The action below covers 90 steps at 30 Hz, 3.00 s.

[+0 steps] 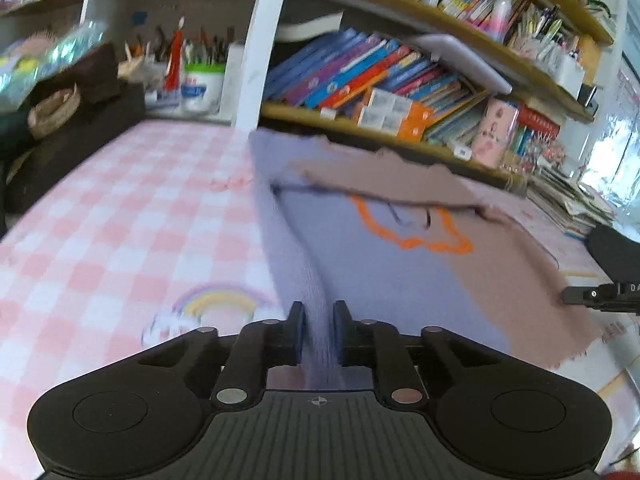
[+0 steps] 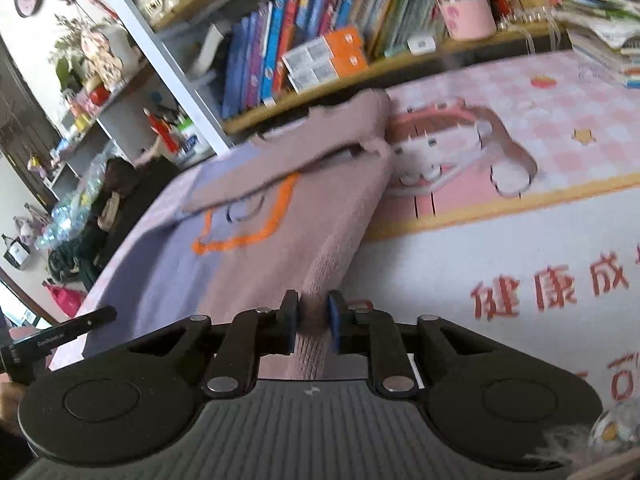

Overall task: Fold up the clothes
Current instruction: 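Grasp the lavender side edge with the left gripper while the right gripper grasps the pink side edge, then fold the side edges inward toward the sweater center with both grippers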

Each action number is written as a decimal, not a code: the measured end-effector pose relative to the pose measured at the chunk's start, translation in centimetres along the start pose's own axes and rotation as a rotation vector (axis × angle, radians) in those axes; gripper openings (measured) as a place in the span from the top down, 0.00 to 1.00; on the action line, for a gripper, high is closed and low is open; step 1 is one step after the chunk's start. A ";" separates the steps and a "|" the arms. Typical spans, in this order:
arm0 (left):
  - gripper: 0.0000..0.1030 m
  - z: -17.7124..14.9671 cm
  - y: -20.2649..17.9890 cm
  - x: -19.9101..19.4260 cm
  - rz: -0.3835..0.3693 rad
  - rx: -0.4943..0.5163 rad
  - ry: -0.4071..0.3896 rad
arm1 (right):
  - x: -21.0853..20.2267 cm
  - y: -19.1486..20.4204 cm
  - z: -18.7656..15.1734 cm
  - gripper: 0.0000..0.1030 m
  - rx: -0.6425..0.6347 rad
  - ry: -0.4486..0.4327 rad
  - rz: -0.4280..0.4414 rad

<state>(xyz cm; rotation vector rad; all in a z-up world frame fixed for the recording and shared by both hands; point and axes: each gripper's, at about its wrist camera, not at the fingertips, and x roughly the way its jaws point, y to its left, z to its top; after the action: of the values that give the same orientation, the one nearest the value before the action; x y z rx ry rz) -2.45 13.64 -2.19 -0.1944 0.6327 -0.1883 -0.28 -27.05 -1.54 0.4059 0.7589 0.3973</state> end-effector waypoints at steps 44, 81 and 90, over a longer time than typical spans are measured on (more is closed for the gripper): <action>0.88 -1.1 0.3 0.4 -0.116 -0.043 -0.006 | 0.5 -0.2 -0.9 0.92 -0.002 0.012 -0.022; 0.72 -5.2 -1.7 -5.1 -0.217 -0.038 0.101 | -9.2 -2.8 -7.0 0.85 0.061 -0.005 -0.047; 0.72 -5.2 -1.7 -4.5 -0.215 -0.074 0.093 | -9.5 -2.8 -7.3 0.85 0.061 0.001 -0.040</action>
<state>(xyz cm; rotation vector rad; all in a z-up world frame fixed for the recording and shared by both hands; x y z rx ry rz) -9.31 12.42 -3.32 -0.3268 0.7115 -0.3831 -11.27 -32.53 -2.24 0.4471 0.7806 0.3371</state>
